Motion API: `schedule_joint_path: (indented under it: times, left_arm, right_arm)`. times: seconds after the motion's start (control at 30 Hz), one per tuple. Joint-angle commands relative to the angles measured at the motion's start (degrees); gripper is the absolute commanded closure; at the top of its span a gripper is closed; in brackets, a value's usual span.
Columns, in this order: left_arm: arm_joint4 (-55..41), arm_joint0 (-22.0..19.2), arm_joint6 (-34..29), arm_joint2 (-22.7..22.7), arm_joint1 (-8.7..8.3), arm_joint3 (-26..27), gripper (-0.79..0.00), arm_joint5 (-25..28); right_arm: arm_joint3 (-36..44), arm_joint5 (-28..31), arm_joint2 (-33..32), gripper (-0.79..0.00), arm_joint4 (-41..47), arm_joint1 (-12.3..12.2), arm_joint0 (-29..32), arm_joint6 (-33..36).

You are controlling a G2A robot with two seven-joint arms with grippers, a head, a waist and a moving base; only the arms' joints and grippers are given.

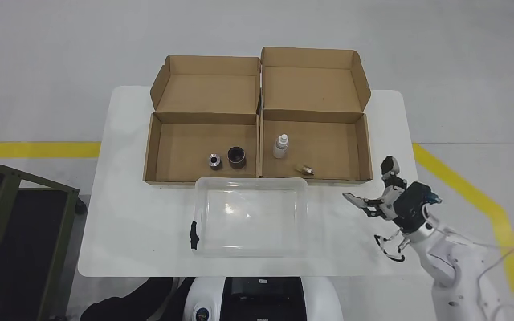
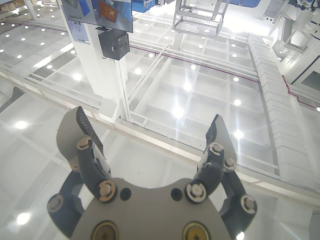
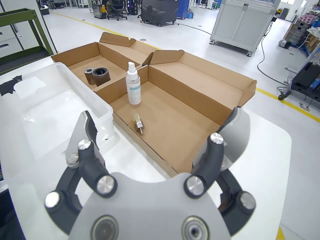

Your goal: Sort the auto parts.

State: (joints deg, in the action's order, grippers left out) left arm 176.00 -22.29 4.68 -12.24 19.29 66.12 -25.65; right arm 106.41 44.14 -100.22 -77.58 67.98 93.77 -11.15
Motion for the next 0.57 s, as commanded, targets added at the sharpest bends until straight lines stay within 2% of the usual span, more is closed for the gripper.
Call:
schedule_joint_path:
  times: [0.0, 0.53]
  left_arm:
    - [0.0, 0.0, 0.0, 0.0, 0.0, 0.0, -0.785, 0.0]
    - [0.0, 0.0, 0.0, 0.0, 0.0, 0.0, -0.785, 0.0]
  right_arm:
    - [0.08, -0.22, -0.52, -0.785, -0.66, -0.12, 0.69, -0.75]
    - [0.22, -0.51, -1.52, -0.785, -3.21, -0.46, 1.4, -1.56]
